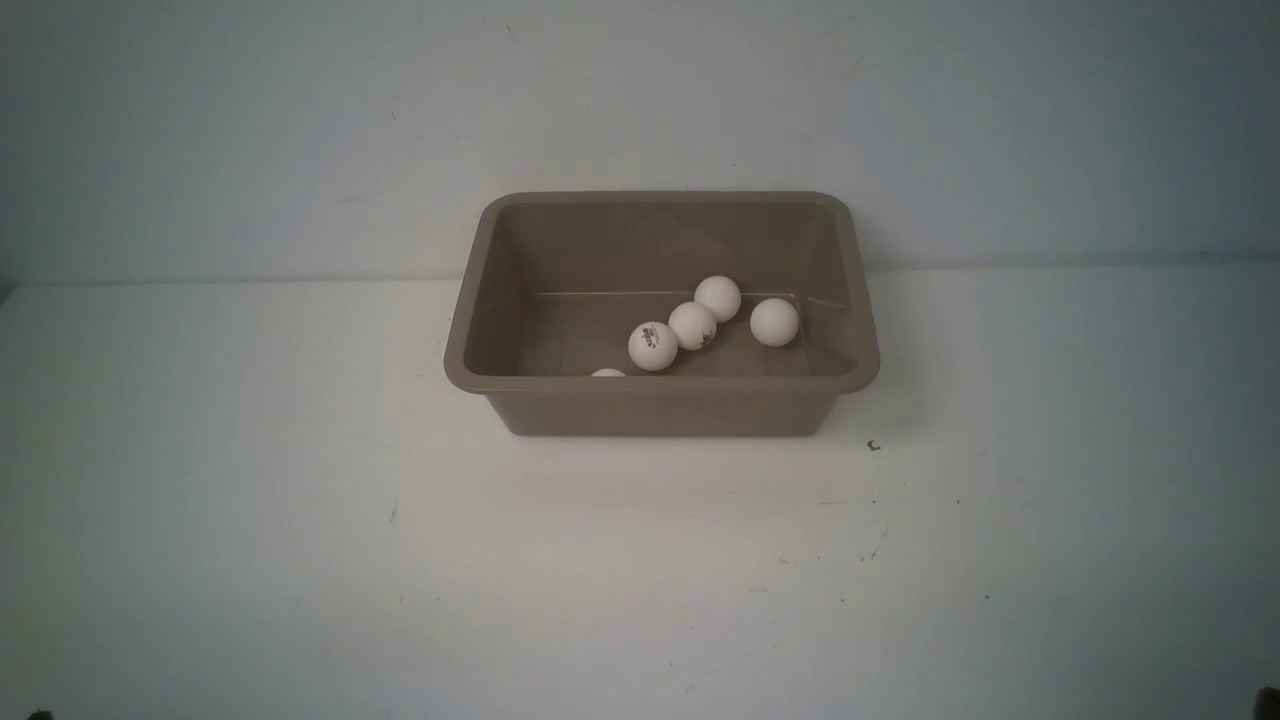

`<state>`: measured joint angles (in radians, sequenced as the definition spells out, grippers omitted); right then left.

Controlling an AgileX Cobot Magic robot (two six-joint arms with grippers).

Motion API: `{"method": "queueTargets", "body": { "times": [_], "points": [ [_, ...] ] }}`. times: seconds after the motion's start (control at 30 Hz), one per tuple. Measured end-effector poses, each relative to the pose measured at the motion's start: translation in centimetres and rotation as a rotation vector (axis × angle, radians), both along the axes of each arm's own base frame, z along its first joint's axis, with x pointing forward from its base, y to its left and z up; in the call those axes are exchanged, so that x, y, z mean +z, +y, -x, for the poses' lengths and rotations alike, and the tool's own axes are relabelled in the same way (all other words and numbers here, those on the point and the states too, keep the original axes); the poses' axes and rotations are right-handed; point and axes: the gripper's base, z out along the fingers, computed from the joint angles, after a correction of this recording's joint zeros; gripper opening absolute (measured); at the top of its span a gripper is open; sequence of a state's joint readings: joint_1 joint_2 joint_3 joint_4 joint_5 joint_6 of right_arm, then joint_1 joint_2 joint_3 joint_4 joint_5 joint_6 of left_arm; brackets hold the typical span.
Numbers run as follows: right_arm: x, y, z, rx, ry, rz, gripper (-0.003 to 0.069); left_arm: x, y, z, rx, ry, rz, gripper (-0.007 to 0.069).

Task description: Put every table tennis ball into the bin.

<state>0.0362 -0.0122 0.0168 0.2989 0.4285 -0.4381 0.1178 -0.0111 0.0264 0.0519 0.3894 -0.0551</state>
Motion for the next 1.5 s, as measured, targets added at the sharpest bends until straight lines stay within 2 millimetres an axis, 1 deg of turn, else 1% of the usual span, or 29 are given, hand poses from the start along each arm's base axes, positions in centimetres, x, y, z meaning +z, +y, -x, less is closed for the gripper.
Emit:
{"method": "queueTargets", "body": {
  "times": [0.1, 0.37, 1.5],
  "points": [
    [0.0, 0.0, 0.0, 0.0, 0.0, -0.001, 0.037, -0.01, -0.02, 0.0, -0.004, 0.001, 0.0, 0.0395],
    [0.0, 0.0, 0.0, 0.0, 0.0, -0.001, 0.037, -0.01, -0.43, -0.05, -0.082, 0.001, 0.0, 0.0395],
    [0.01, 0.01, 0.0, 0.0, -0.001, -0.003, 0.037, -0.01, -0.44, -0.05, -0.086, 0.001, 0.0, 0.0395]
  ]
}}
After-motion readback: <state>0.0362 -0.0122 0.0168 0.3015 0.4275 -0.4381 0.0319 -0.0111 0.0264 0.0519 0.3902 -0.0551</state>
